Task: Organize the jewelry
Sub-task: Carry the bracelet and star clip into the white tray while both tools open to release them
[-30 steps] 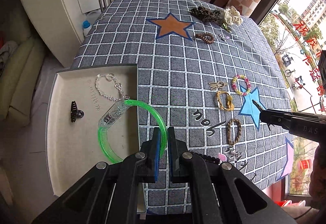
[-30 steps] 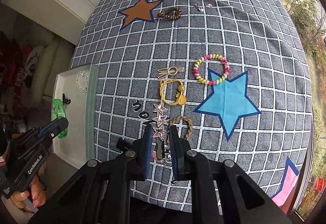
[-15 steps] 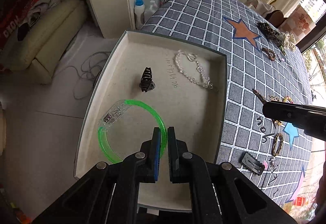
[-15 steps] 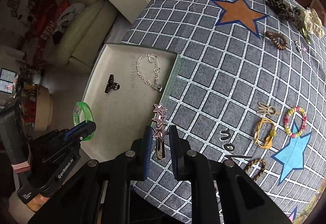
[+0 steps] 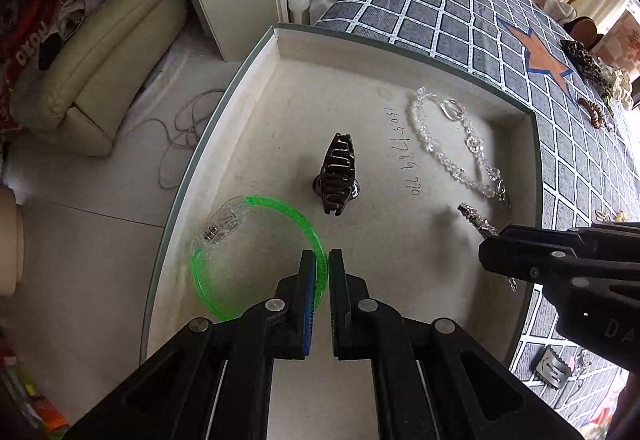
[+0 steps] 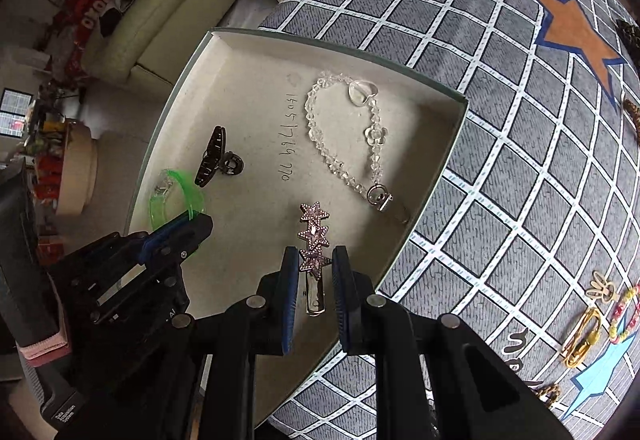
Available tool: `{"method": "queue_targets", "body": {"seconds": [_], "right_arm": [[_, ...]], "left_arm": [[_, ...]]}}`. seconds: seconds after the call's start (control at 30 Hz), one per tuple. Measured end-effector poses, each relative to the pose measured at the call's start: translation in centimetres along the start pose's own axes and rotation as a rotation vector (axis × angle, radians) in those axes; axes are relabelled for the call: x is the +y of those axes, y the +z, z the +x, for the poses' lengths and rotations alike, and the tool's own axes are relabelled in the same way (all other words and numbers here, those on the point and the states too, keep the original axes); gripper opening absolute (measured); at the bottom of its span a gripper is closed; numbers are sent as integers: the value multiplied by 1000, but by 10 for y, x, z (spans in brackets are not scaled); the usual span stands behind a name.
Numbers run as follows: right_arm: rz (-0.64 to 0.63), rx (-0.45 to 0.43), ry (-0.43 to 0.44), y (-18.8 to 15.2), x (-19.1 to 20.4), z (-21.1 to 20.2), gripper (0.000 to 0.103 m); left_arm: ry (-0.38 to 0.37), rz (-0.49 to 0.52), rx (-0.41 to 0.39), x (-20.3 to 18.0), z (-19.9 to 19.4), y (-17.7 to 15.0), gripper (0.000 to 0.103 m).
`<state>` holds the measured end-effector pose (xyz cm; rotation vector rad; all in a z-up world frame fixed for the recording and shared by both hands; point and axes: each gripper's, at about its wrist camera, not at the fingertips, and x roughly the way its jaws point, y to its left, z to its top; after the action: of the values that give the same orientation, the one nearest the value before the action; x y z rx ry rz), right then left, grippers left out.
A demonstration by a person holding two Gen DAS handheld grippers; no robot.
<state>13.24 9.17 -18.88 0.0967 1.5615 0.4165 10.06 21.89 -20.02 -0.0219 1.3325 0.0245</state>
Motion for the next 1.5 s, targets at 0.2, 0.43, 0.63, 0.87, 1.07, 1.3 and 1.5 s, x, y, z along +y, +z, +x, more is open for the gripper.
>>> {"method": "queue_targets", "body": {"seconds": [0.2, 0.43, 0.63, 0.87, 1.07, 1.3, 1.5], "right_arm": [[18, -8, -16, 12, -9, 10, 18], [14, -21, -42, 30, -17, 12, 18], [10, -11, -37, 30, -14, 14, 18], [15, -25, -5, 27, -13, 6, 34], [27, -79, -1, 19, -16, -24, 45], [84, -92, -4, -9, -28, -49, 54], [121, -91, -11, -27, -38, -63, 60]], "left_arm": [[18, 12, -29, -8, 9, 20, 13], [43, 12, -58, -14, 13, 36, 14], [73, 31, -52, -20, 15, 36, 14], [76, 25, -24, -21, 4, 20, 14], [77, 27, -27, -22, -11, 11, 15], [49, 14, -25, -19, -24, 6, 15], [12, 16, -2, -20, -30, 1, 15]]}}
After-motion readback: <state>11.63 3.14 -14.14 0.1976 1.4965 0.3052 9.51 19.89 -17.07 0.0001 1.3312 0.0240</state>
